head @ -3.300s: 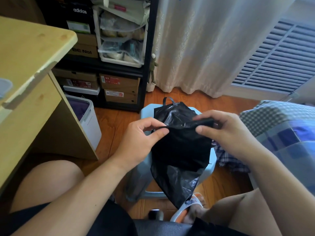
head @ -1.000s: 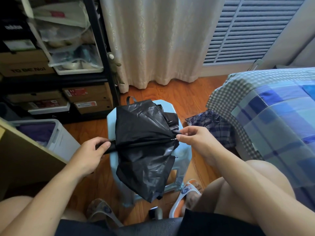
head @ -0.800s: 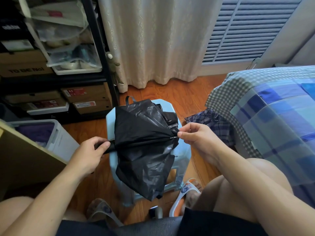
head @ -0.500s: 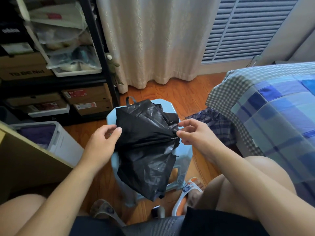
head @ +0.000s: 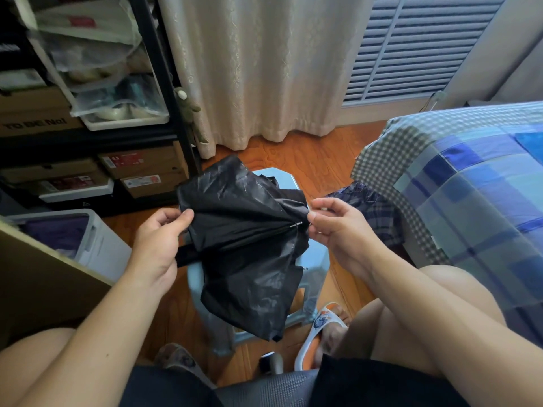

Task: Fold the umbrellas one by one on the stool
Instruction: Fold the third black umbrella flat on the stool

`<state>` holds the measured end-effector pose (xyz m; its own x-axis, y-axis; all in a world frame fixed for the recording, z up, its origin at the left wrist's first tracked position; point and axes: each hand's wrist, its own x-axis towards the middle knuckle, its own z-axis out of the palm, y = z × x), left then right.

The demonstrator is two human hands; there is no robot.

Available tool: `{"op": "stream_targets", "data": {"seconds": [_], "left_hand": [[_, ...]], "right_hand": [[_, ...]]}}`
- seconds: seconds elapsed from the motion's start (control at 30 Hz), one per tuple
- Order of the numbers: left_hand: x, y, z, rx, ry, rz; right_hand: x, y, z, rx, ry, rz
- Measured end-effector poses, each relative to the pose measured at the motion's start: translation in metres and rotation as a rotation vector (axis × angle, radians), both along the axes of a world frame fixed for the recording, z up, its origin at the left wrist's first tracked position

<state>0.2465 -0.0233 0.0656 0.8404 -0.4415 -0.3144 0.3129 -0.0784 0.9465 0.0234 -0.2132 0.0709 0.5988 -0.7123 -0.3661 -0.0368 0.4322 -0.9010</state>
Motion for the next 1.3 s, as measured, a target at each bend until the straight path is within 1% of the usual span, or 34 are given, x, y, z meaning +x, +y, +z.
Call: {"op": "stream_targets", "data": {"seconds": [0.07,0.1,0.2,0.27,0.33,0.4,0.53,0.7,0.73,0.8,0.83,0.9,0.97,1.03,1.1,1.17,1.3], "left_hand": [[-0.001,0.001,0.0,-0.02,0.002,-0.01],[0.0,0.002,0.0,-0.027,-0.002,-0.016],[-0.001,0.002,-0.001,-0.037,-0.006,-0.021],[-0.001,0.002,-0.001,-0.051,0.006,-0.019],[-0.001,0.002,-0.002,-0.056,0.0,-0.032],[-0.001,0.003,-0.002,-0.055,-0.01,-0.051],[-0.001,0.005,-0.001,-0.073,-0.005,-0.052],[-0.005,0.002,-0.003,-0.096,-0.004,-0.019],[-0.005,0.002,-0.003,-0.095,-0.004,-0.017],[-0.005,0.002,-0.003,-0.1,-0.005,-0.023],[-0.005,0.002,-0.003,-0.1,-0.007,-0.026],[-0.004,0.003,-0.004,-0.092,-0.019,-0.036],[-0.006,0.002,-0.003,-0.086,-0.032,-0.041],[-0.006,0.001,-0.003,-0.081,-0.028,-0.031],[-0.005,0.003,-0.004,-0.081,-0.022,-0.019],[-0.003,0.004,-0.004,-0.057,-0.055,-0.044],[-0.003,0.0,-0.002,0.0,-0.139,-0.068]], "right_hand": [[-0.001,0.002,-0.002,-0.021,0.092,0.048],[-0.001,0.003,-0.002,-0.058,0.108,0.056],[0.001,0.007,0.005,-0.164,-0.007,0.036],[0.001,0.008,0.007,-0.174,-0.06,-0.003],[0.001,0.006,0.006,-0.136,-0.058,-0.031],[0.002,0.005,0.005,-0.085,-0.046,-0.013],[0.003,0.006,0.005,-0.162,0.017,0.022],[0.002,0.005,0.007,-0.216,-0.111,-0.062],[0.002,0.006,0.008,-0.259,-0.1,-0.07],[0.005,0.008,0.006,-0.352,-0.01,-0.057],[0.005,0.009,0.005,-0.358,0.05,-0.036],[0.005,0.012,0.005,-0.292,0.144,-0.007],[0.003,0.013,0.008,-0.291,0.145,-0.039],[0.001,0.011,0.011,-0.336,0.054,-0.083],[0.001,0.01,0.012,-0.336,-0.006,-0.102],[0.001,0.009,0.01,-0.346,0.026,-0.08],[0.005,-0.001,0.004,-0.444,0.18,0.021]]}}
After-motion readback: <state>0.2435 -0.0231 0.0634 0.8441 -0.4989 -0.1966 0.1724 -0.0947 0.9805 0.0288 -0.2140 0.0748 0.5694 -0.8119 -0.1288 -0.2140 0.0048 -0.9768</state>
